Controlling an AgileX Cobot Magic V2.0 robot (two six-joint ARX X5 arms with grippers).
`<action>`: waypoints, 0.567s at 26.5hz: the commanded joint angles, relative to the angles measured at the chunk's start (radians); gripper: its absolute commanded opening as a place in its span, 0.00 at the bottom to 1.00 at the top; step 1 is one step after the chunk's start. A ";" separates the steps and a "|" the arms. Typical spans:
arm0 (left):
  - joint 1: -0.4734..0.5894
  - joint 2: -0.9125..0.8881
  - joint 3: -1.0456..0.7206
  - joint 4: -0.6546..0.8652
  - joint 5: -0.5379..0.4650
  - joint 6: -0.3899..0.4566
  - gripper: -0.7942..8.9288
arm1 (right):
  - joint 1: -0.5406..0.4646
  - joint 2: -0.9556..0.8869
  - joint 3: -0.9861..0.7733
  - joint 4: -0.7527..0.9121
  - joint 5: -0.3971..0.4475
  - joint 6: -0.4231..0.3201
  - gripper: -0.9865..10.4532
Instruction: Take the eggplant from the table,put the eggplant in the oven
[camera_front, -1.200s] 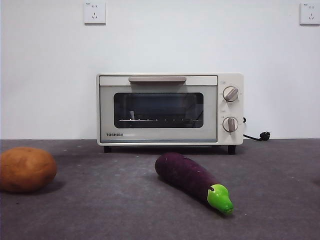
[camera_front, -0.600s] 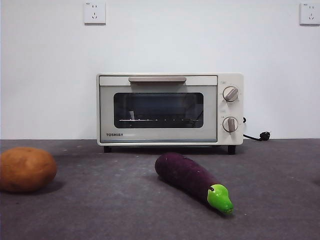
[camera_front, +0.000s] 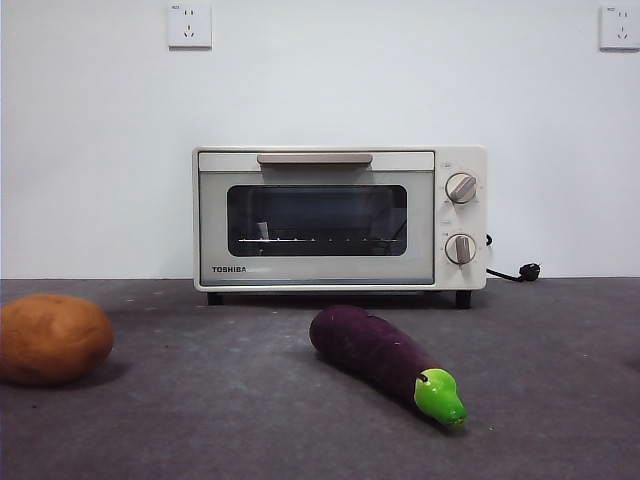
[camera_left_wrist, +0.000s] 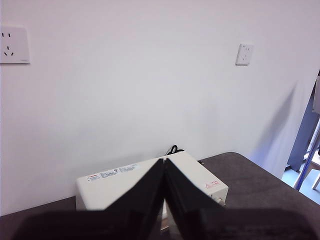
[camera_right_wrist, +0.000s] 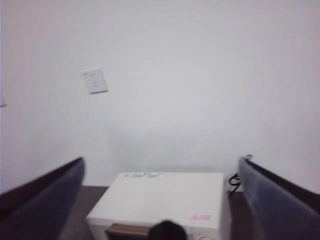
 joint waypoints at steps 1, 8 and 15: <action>-0.003 0.004 0.002 0.005 0.002 0.016 0.08 | 0.002 0.000 0.004 0.011 -0.026 0.006 0.59; -0.018 0.025 0.002 0.006 0.001 0.028 0.08 | 0.002 0.008 0.004 0.011 -0.054 0.023 0.59; -0.056 0.087 0.002 0.007 0.001 0.069 0.08 | 0.002 0.013 0.004 0.009 -0.109 0.029 0.59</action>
